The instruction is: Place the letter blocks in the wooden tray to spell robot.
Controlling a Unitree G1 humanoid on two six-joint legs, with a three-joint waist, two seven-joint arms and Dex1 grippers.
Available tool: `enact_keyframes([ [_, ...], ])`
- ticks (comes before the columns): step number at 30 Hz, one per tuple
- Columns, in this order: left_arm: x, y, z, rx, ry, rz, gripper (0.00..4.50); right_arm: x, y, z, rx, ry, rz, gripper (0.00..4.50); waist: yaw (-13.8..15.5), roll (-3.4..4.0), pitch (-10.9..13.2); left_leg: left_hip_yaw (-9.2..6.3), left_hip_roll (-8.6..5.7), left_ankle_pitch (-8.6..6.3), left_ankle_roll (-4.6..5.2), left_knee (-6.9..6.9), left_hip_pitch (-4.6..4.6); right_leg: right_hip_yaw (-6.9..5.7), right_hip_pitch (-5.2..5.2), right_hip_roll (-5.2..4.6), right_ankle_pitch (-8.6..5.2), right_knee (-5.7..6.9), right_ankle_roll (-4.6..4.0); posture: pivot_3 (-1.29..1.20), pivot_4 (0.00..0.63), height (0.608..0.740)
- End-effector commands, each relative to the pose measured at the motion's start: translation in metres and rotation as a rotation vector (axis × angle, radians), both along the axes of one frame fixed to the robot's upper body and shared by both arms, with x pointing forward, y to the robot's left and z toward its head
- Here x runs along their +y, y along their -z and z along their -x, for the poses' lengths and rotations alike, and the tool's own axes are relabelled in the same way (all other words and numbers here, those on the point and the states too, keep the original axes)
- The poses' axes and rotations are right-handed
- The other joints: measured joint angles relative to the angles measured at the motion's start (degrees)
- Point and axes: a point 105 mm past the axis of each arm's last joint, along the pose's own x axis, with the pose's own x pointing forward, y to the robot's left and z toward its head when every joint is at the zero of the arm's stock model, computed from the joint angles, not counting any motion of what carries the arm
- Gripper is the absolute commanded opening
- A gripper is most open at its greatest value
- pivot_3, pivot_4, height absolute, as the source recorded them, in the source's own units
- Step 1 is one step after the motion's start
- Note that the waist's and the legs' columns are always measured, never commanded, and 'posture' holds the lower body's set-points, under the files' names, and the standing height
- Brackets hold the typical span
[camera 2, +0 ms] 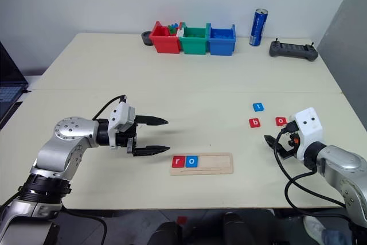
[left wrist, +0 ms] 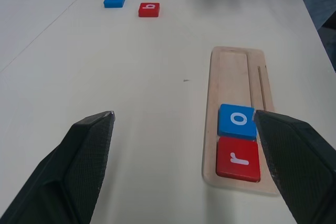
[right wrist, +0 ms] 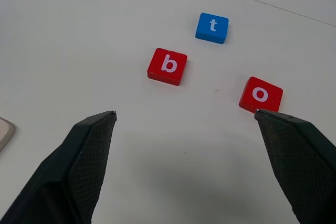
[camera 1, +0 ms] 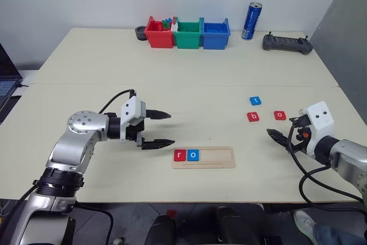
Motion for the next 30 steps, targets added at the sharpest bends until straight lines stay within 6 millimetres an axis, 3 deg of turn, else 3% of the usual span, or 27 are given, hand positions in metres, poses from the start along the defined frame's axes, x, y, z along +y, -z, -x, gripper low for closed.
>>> enact_keyframes([
  [1,-0.007,-0.019,0.0,-0.065,0.012,0.038,4.47,0.0,-0.01,-0.003,-0.043,0.002,0.009,4.5,0.0,0.0,0.0,0.0,0.0,0.0,0.0,0.0,0.0,0.0,0.0,0.0,0.0,0.0,0.0,0.0,0.15,0.74],
  [13,-0.014,-0.025,-0.002,-0.061,0.013,0.084,4.47,-0.01,-0.011,-0.002,-0.05,0.045,0.059,4.5,0.0,0.0,0.0,0.0,0.0,0.0,0.0,0.0,0.0,0.0,0.0,0.0,0.02,0.0,-0.03,0.0,0.15,0.74],
  [19,-0.009,-0.014,-0.004,-0.058,0.005,0.056,4.47,0.004,-0.014,-0.001,-0.09,-0.071,0.101,4.5,-0.1,0.0,0.0,0.01,0.0,0.0,0.0,0.0,0.01,0.0,-0.01,0.0,0.0,0.0,-0.01,0.0,0.15,0.74],
  [24,-0.006,-0.008,-0.002,-0.042,0.021,0.049,4.47,0.012,-0.008,-0.014,-0.057,-0.064,0.077,4.5,-0.4,0.0,0.0,0.01,0.0,0.0,0.0,0.0,0.03,0.02,-0.01,0.01,0.01,0.02,-0.02,0.0,0.15,0.74],
  [30,0.002,-0.004,0.0,-0.033,0.031,0.023,4.47,0.022,0.004,-0.046,-0.055,0.01,0.012,4.5,-0.4,0.01,0.0,0.0,-0.01,0.0,0.0,-0.01,0.01,0.0,-0.02,0.0,0.06,0.02,-0.09,0.0,0.15,0.74],
])
